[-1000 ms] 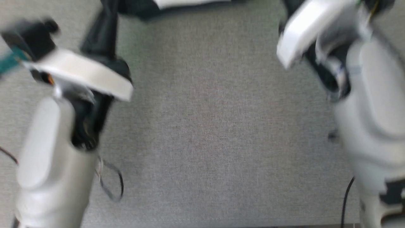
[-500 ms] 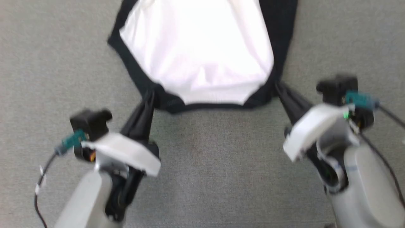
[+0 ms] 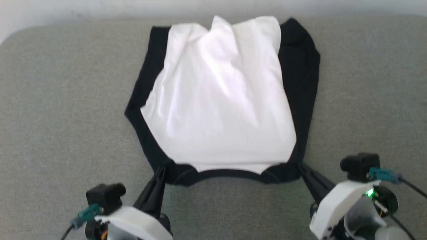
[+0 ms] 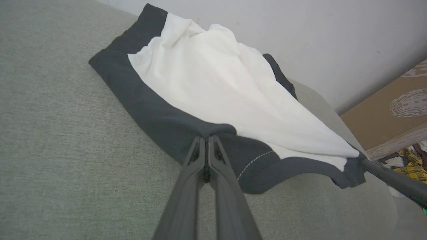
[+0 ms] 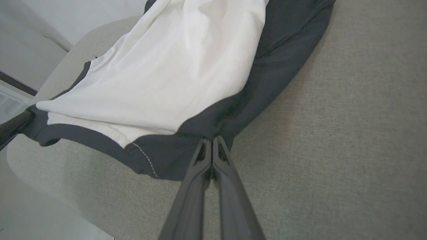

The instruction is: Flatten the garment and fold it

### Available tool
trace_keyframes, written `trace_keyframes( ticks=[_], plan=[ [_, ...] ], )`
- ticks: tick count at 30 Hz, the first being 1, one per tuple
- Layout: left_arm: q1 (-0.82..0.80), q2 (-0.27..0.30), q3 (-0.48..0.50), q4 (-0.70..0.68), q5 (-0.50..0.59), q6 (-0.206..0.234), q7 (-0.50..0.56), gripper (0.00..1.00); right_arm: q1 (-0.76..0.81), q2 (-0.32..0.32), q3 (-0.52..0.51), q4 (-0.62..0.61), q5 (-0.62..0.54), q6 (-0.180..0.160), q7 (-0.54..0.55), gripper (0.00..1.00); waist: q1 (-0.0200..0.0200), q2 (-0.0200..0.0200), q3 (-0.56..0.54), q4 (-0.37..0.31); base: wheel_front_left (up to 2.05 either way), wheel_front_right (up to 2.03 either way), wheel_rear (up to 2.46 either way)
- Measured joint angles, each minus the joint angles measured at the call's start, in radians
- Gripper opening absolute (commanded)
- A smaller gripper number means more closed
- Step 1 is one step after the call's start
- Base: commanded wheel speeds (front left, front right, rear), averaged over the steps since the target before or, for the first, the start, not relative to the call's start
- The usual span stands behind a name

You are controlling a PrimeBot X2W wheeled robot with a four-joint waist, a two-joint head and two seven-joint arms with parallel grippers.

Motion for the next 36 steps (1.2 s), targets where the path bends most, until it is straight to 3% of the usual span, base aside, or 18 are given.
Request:
trace_keyframes(
  ticks=[18, 26, 36],
  plan=[
    [0.243, 0.026, -0.056, -0.076, -0.001, 0.096, 0.074, 0.0, 0.296, 0.004, -0.036, -0.099, 0.074, 0.0, 0.096, 0.0, 0.0, 0.0, -0.208, -0.015, 0.0, 0.0, 0.0],
    [0.2, 0.025, -0.093, 0.012, -0.005, 0.09, 0.137, 0.0, 0.295, 0.004, -0.036, -0.039, 0.051, 0.0, 0.089, 0.0, 0.0001, 0.0, -0.2, -0.01, 0.0, 0.0, 0.0],
    [-0.016, 0.006, -0.121, 0.239, -0.009, 0.015, 0.195, 0.0, 0.131, 0.004, 0.01, 0.141, -0.02, 0.0, 0.068, 0.0, 0.0003, 0.0, -0.104, 0.003, 0.0, 0.0, 0.0]
  ],
)
